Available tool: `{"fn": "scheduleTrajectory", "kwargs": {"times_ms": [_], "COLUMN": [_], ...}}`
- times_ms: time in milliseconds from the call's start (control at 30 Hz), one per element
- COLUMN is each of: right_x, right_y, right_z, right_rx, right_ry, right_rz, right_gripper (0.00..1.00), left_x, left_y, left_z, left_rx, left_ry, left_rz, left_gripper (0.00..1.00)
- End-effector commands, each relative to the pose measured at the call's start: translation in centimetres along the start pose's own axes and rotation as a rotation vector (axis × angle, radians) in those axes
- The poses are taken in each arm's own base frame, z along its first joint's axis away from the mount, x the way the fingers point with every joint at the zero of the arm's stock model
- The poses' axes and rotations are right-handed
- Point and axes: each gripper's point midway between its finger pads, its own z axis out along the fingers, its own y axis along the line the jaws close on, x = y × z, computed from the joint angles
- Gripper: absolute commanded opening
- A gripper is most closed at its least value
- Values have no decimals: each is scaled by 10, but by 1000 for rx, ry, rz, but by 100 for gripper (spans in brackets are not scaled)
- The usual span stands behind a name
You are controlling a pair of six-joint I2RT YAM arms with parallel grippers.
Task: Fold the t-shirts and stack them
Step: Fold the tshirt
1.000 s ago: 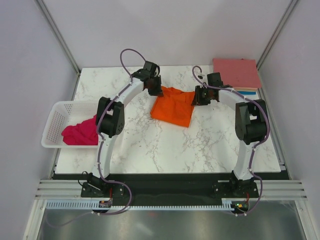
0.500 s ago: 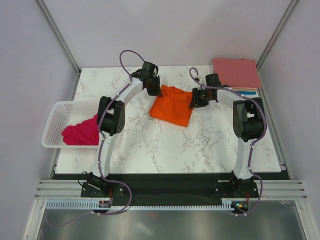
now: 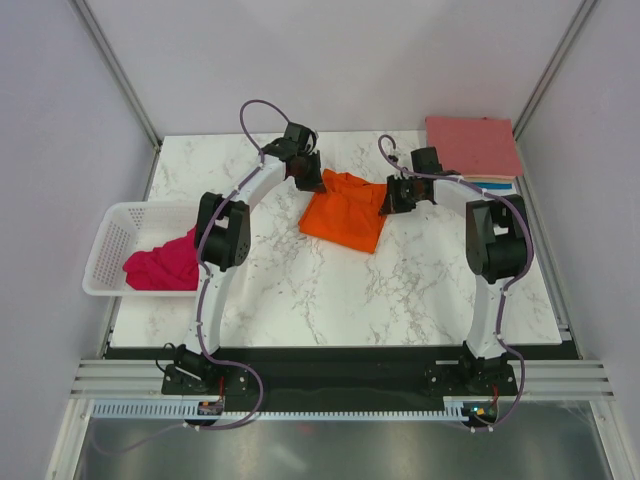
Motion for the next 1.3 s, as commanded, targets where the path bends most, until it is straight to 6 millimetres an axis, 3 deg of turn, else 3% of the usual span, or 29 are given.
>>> {"fn": "scheduleTrajectory", "kwargs": {"times_ms": [0, 200, 367, 600, 867, 1000, 1167, 1200, 1267], "right_x": [-27, -40, -42, -55, -73, -83, -94, -93, -101], "right_y": [20, 36, 43, 44, 55, 54, 37, 30, 20], "right_z": [-26, -57, -67, -85, -106, -114, -109, -104, -104], "right_rx": [-27, -8, -15, 39, 38, 59, 117, 129, 165], "right_ry": [-116, -211, -256, -326, -409, -459, -478, -468, -486], "right_rz": [-31, -21, -7, -4, 4, 12, 31, 40, 42], "right_gripper": [0, 0, 0, 0, 0, 0, 0, 0, 0], "left_x": [-33, -51, -60, -75, -98, -117, -127, -123, -128], "left_y": [-22, -42, -59, -74, -105, -118, -123, -117, -115], "left_z": [-33, -67, -86, -94, -119, -125, -106, -88, -77], "left_rx": [37, 72, 117, 186, 300, 364, 403, 397, 396], "left_ry": [-107, -172, -219, -274, -379, -465, -479, -459, -472], "left_rz": [58, 69, 75, 101, 105, 129, 109, 100, 101], "left_gripper": [2, 2, 2, 2, 2, 2, 2, 2, 2]}}
